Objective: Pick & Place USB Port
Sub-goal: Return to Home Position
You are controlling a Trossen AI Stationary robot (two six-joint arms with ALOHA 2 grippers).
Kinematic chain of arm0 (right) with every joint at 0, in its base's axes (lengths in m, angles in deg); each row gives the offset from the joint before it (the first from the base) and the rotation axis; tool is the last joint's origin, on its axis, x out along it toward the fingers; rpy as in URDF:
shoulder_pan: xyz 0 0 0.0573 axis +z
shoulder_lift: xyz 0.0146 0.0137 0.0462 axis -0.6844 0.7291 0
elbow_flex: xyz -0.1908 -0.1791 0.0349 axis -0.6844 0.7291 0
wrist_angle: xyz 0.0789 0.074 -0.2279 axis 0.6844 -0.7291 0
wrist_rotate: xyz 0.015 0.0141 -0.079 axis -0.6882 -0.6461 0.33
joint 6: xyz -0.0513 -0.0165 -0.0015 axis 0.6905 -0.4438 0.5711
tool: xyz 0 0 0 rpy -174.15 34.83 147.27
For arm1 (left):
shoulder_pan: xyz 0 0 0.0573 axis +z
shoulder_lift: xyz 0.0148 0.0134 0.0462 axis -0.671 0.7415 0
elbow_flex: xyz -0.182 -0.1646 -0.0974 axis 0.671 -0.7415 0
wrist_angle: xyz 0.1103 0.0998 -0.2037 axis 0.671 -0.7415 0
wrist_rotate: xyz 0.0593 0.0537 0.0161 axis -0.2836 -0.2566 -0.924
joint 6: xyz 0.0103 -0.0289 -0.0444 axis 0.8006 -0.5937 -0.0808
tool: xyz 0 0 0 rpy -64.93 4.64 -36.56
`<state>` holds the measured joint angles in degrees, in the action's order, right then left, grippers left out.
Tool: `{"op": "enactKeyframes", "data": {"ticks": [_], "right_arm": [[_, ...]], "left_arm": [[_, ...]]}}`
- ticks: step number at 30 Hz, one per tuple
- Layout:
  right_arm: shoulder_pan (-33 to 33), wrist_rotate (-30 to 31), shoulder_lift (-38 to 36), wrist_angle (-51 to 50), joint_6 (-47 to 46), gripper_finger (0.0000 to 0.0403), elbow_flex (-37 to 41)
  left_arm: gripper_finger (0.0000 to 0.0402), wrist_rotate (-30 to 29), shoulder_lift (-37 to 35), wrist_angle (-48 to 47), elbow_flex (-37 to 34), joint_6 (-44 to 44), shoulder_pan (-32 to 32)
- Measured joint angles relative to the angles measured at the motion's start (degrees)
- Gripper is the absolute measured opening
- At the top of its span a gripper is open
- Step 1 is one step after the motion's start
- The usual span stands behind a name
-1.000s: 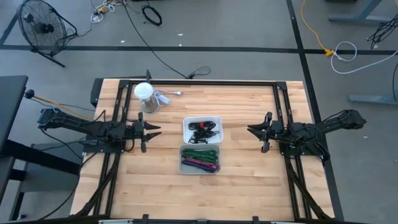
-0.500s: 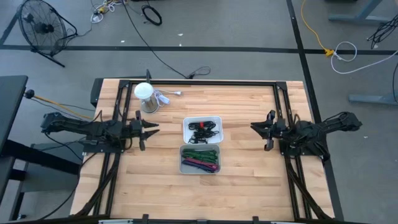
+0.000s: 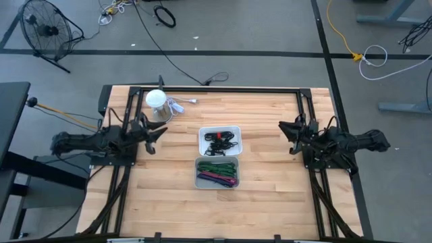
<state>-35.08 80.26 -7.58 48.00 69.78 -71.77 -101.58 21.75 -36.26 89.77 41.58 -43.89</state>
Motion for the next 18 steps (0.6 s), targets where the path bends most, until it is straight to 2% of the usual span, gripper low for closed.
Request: {"op": "enactKeyframes", "data": {"ticks": [8,18], "right_arm": [[-4.8,0.1,0.0,-1.9,-0.1,0.0058,0.0],[-5.2,0.1,0.3,-1.9,-0.1,0.0058,0.0]], "left_arm": [[0.0115,-0.4,-0.1,0.2,0.0,0.0,4.4],[0.0115,-0.4,-0.1,0.2,0.0,0.0,8.4]]}}
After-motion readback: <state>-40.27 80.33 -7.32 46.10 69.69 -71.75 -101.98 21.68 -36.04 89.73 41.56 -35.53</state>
